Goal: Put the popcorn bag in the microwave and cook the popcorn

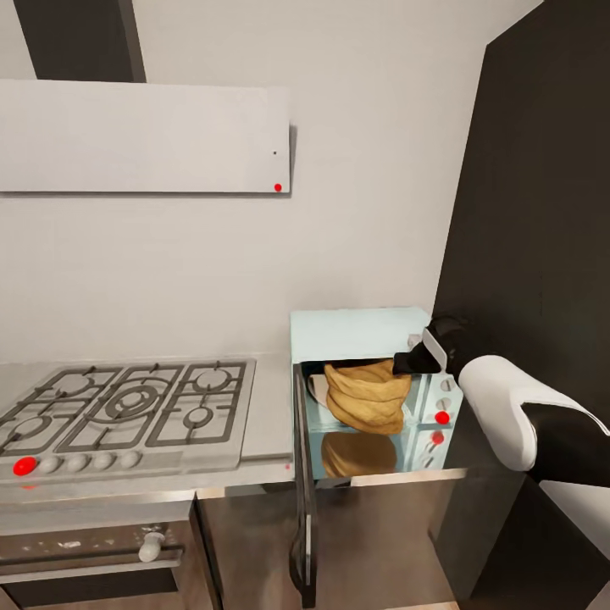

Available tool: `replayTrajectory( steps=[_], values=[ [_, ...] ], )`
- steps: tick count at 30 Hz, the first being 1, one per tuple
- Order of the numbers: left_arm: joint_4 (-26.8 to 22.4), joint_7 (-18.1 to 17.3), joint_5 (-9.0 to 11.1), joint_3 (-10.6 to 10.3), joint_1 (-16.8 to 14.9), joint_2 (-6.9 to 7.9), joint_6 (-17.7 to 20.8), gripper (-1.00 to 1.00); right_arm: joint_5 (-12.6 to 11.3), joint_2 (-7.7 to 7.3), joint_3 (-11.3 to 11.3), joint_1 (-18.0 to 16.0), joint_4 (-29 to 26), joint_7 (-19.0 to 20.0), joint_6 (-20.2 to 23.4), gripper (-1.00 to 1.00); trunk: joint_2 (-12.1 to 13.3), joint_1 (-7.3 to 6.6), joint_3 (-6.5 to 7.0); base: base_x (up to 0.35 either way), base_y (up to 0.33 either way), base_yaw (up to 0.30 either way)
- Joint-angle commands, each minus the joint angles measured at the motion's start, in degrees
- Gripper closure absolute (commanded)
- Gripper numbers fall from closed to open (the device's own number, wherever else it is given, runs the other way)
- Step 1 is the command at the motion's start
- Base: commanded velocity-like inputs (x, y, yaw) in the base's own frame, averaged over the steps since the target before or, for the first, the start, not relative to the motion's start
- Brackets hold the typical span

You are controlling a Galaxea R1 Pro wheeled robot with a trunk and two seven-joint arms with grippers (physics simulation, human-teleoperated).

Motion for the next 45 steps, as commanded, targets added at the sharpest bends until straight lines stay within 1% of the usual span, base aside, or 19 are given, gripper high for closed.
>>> replayTrajectory(
  steps=[1,16,17,19,25,28,29,31,32,33,41,42,45],
  values=[
    [-0.03,0.06,0.21,0.07,-0.02,-0.02,-0.12,-1.00,1.13,0.00,-0.07,0.01,0.54,0.47,0.00,1.00,-0.04,0.02,-0.10,0.000,0.000,0.000],
    [-0.03,0.06,0.21,0.07,-0.02,0.07,-0.12,-1.00,1.09,-0.03,-0.08,0.01,0.66,0.50,-0.19,1.00,-0.04,0.02,-0.10,0.039,0.013,0.000],
    [-0.03,0.02,0.30,0.25,-0.02,0.16,-0.13,-1.00,0.05,0.31,-0.44,-0.35,0.30,0.14,0.23,1.00,-0.04,0.02,-0.09,0.000,0.000,0.000],
    [-0.03,-0.01,0.30,0.25,-0.02,0.16,-0.14,-1.00,0.37,0.47,-0.44,-0.48,0.64,0.41,0.87,1.00,-0.04,0.02,-0.09,0.000,0.000,0.000],
    [-0.03,0.06,0.30,0.25,-0.02,0.02,-0.12,-1.00,0.18,0.58,-0.44,0.00,0.92,0.67,-0.84,1.00,-0.04,0.02,-0.09,0.000,0.000,0.000],
    [-0.03,-0.03,0.32,0.16,-0.02,0.15,-0.12,-1.00,0.21,0.58,-0.44,0.01,0.92,0.69,-0.85,1.00,-0.04,0.02,-0.09,0.148,0.000,0.000],
    [-0.03,-0.03,0.32,0.16,-0.02,0.16,-0.12,-1.00,0.21,0.52,-0.44,0.01,0.92,0.69,-0.71,1.00,-0.04,0.02,-0.09,0.154,0.000,0.000],
    [-0.03,-0.01,0.33,0.16,-0.02,0.16,-0.12,-1.00,-0.28,0.50,-0.44,0.01,0.92,0.69,1.30,1.00,-0.04,0.02,-0.09,0.082,0.000,0.000],
    [-0.03,-0.02,0.32,0.16,-0.02,0.16,-0.12,-1.00,-0.43,0.50,-0.44,0.01,0.92,0.69,1.55,1.00,-0.04,0.02,-0.09,0.037,0.000,0.000],
    [-0.03,-0.01,0.32,0.16,-0.02,0.16,-0.12,-1.00,0.21,0.50,-0.44,0.01,0.92,0.69,-0.80,1.00,-0.04,0.02,-0.09,0.019,0.000,0.000],
    [-0.03,0.03,0.32,0.25,-0.02,0.16,-0.12,-1.00,0.14,0.22,-0.44,0.01,0.92,0.69,-0.50,1.00,-0.04,0.02,-0.09,0.002,0.000,0.000],
    [-0.03,0.03,0.33,0.25,-0.02,0.16,-0.12,-1.00,0.15,0.22,-0.44,0.01,0.92,0.69,-0.53,-1.00,-0.04,0.02,-0.09,0.000,0.000,0.000],
    [-0.03,0.02,0.32,0.25,-0.02,0.13,-0.13,-1.00,0.27,0.30,-0.44,0.01,0.92,0.68,-0.46,-1.00,-0.04,0.02,-0.09,0.000,0.000,0.000]
  ],
)
